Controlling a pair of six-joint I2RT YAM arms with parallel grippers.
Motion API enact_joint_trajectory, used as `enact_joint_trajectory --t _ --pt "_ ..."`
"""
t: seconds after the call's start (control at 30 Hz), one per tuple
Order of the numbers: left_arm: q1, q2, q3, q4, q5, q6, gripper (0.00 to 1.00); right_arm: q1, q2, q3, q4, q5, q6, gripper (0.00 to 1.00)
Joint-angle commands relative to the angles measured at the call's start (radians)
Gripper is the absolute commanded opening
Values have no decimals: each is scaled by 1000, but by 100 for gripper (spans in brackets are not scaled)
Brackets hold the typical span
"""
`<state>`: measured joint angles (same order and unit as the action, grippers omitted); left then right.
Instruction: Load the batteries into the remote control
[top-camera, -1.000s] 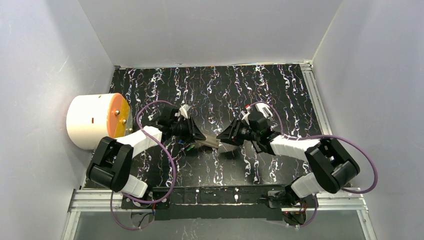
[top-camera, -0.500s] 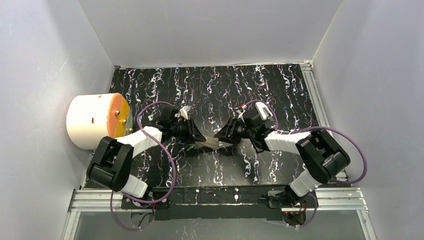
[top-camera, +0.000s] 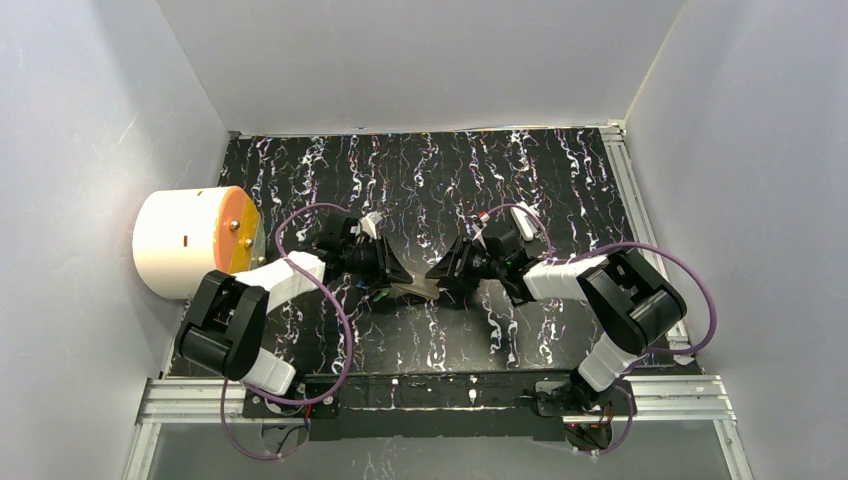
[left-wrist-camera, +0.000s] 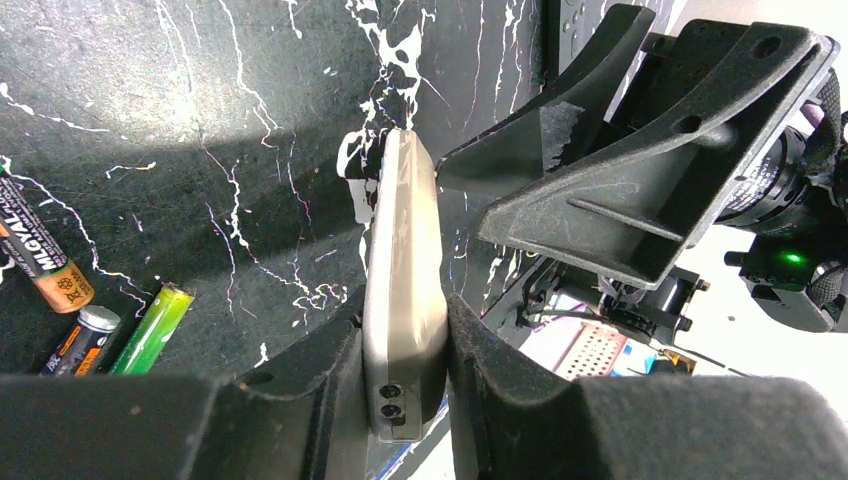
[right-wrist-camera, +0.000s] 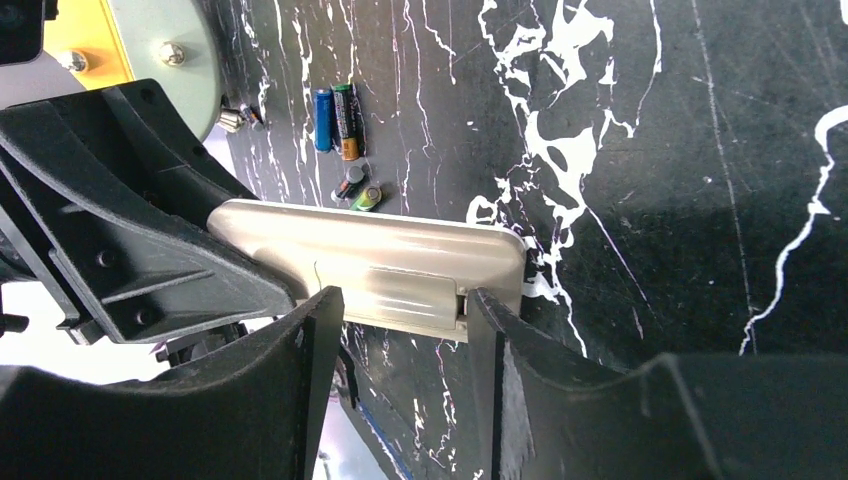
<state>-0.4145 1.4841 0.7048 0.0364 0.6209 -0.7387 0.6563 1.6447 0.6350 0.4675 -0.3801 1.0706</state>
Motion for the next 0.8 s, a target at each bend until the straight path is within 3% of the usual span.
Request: enact_joint_trajectory --t 0.0,0.77 --pt "-4 26 2 -88 -28 33 0 3 21 19 51 -24 6 58" --pt "-5 39 -7 -73 -46 12 0 16 12 17 -32 8 -20 61"
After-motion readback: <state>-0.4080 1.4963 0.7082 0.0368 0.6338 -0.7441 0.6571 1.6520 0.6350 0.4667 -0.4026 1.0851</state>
